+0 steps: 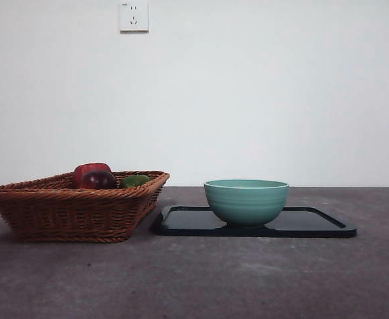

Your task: Pick up the wifruite, put it on the bowl, pick up the plate, put it on desk

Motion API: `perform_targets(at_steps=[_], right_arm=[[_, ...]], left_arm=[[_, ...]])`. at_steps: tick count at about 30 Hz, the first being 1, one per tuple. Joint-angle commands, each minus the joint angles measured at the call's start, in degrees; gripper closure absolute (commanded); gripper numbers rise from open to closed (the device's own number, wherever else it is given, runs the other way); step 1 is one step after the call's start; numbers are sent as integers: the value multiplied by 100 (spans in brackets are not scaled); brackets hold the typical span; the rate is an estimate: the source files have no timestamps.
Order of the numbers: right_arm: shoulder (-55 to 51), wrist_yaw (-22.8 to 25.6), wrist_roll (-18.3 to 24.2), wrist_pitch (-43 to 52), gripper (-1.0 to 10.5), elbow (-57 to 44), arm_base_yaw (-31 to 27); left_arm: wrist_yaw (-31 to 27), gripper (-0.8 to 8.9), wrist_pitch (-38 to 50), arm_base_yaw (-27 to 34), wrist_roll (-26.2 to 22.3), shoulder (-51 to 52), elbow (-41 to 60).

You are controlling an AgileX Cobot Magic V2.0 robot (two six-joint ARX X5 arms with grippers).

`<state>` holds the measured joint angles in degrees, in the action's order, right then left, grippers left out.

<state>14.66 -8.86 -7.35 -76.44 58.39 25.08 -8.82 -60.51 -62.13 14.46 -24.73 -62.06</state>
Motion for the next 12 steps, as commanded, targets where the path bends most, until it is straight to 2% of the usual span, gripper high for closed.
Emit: perform_targets(at_steps=[1,12], right_arm=[[7,-13,-66,85,390,44,28],[7,-15,-83,446,390,46,28]], left_arm=[[4,251,273,-61,413,-35,-46],[11,251,745,-61,903,-997,-48]])
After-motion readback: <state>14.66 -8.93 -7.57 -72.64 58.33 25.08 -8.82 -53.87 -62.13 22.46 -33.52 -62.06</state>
